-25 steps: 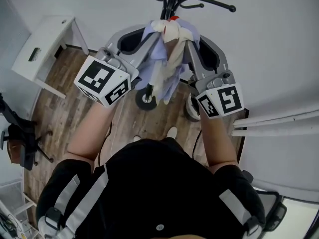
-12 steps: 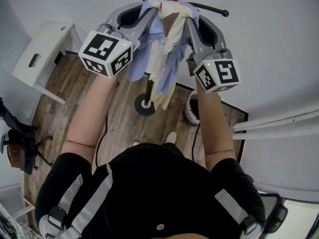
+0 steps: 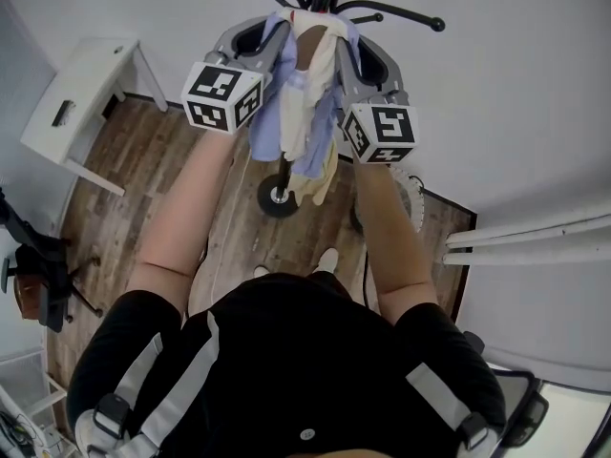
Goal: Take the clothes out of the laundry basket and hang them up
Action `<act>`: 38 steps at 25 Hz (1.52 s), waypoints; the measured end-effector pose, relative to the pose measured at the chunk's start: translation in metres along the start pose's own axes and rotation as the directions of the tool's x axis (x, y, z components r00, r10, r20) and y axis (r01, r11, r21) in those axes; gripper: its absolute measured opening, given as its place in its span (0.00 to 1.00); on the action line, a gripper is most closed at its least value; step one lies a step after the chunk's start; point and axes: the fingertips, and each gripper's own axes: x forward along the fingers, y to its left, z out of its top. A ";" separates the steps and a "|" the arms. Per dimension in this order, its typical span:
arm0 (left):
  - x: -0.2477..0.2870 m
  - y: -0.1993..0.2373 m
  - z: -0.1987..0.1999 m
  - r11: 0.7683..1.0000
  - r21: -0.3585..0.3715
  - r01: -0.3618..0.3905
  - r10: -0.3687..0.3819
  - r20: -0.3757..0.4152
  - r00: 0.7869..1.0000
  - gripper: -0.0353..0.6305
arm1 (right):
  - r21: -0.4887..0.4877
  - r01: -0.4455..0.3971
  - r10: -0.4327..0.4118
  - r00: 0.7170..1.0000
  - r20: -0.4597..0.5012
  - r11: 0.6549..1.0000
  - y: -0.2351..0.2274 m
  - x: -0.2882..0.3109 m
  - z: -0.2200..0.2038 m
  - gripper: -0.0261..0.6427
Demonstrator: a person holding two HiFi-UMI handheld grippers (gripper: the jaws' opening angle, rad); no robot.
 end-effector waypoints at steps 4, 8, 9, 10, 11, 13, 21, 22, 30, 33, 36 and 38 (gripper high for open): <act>0.005 0.002 -0.021 1.000 -0.002 -0.017 0.017 -0.029 0.999 0.13 | 0.030 0.039 -0.038 0.998 -0.041 0.999 -0.004 0.005 -0.021 0.14; 0.006 0.005 -0.043 1.000 -0.009 -0.026 0.026 -0.066 0.998 0.13 | 0.056 0.045 -0.039 0.995 -0.095 0.997 -0.003 0.008 -0.045 0.14; 0.006 0.006 -0.050 1.000 -0.012 -0.027 0.026 -0.077 0.997 0.13 | 0.062 0.043 -0.037 0.994 -0.105 0.997 -0.002 0.008 -0.051 0.14; 0.005 0.007 -0.057 0.999 -0.014 -0.029 0.027 -0.089 0.996 0.13 | 0.068 0.042 -0.034 0.993 -0.115 0.997 -0.001 0.008 -0.056 0.14; 0.004 0.007 -0.064 0.999 -0.018 -0.031 0.029 -0.101 0.994 0.13 | 0.075 0.042 -0.032 0.992 -0.126 0.996 0.000 0.007 -0.062 0.14; 0.000 0.009 -0.079 0.999 -0.033 -0.038 0.034 -0.123 0.992 0.13 | 0.095 0.043 -0.028 0.989 -0.146 0.995 0.001 0.004 -0.073 0.14; -0.016 0.007 -0.117 0.995 -0.088 -0.046 0.031 -0.166 0.986 0.13 | 0.130 0.038 -0.015 0.985 -0.172 0.991 0.014 -0.009 -0.100 0.14; -0.018 0.007 -0.119 0.995 -0.091 -0.045 0.029 -0.165 0.986 0.13 | 0.129 0.036 -0.014 0.985 -0.172 0.991 0.016 -0.010 -0.102 0.14; -0.033 -0.001 -0.140 0.998 -0.060 -0.032 0.021 -0.179 0.984 0.13 | 0.124 0.043 -0.019 0.982 -0.188 0.991 0.025 -0.020 -0.118 0.14; -0.038 -0.001 -0.141 0.999 -0.043 -0.032 0.024 -0.171 0.985 0.13 | 0.121 0.041 -0.017 0.981 -0.194 0.992 0.026 -0.022 -0.120 0.14; -0.043 -0.003 -0.134 0.999 -0.032 -0.028 0.022 -0.153 0.988 0.13 | 0.128 0.036 -0.011 0.982 -0.190 0.991 0.028 -0.026 -0.117 0.14; -0.046 -0.002 -0.132 0.999 -0.024 -0.028 0.024 -0.149 0.989 0.14 | 0.128 0.034 -0.009 0.983 -0.185 0.991 0.028 -0.028 -0.115 0.14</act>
